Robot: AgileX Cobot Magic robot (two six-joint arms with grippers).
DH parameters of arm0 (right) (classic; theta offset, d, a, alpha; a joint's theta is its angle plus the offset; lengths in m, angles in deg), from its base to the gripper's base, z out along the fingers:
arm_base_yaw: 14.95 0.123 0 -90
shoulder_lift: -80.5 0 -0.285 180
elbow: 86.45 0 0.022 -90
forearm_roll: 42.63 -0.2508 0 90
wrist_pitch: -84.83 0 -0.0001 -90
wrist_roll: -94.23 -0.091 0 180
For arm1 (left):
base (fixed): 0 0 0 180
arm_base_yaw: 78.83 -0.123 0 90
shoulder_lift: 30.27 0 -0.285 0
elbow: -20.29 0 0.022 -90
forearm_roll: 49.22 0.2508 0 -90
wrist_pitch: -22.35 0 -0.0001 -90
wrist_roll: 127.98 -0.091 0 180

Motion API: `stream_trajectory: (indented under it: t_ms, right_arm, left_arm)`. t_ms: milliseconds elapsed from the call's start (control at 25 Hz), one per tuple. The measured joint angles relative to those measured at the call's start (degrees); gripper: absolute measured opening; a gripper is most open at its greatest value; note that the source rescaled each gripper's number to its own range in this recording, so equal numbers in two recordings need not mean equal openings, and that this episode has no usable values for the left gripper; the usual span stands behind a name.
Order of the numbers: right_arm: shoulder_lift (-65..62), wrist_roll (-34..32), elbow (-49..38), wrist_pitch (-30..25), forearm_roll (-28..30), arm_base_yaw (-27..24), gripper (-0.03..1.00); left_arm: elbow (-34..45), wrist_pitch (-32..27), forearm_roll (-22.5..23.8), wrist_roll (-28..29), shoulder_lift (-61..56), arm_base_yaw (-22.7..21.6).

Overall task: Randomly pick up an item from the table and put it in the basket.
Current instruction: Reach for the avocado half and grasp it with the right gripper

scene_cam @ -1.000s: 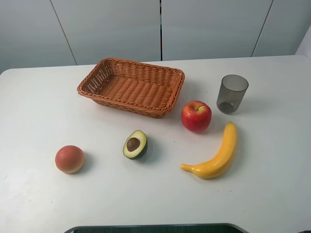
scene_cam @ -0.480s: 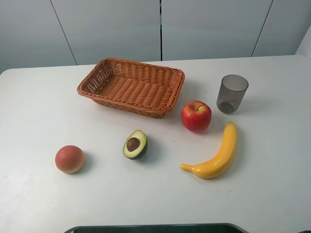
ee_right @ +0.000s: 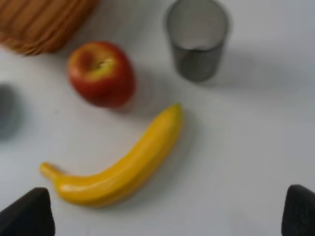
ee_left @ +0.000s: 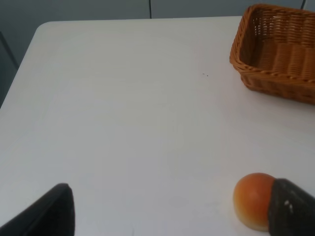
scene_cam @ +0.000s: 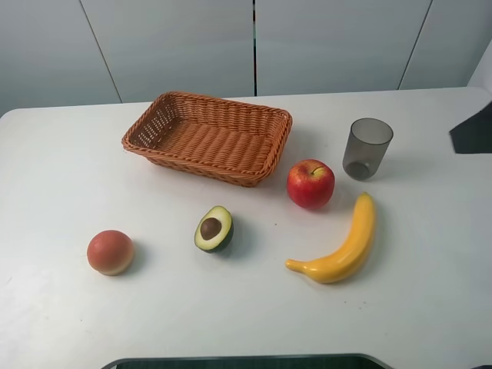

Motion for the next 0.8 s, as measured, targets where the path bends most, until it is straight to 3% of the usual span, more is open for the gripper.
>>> stream_trajectory:
  t_ms: [280,480,600,800]
  right_arm:
    - [14.7,0.0,3.0,1.1,-0.1,20.5,1.0]
    - [27.8,-3.8,7.9,1.2,-0.1,32.9,1.0]
    - [35.4,-7.4,13.2,1.4,-0.1,37.7,1.0]
    - [47.2,-10.9,23.2,1.0,-0.1,41.3,1.0]
  left_arm:
    - [0.0,0.0,0.0,0.1,0.0,0.0]
    - [0.0,0.0,0.0,0.1,0.0,0.0]
    - [0.0,0.0,0.0,0.1,0.0,0.0]
    - [0.0,0.0,0.0,0.1,0.0,0.0]
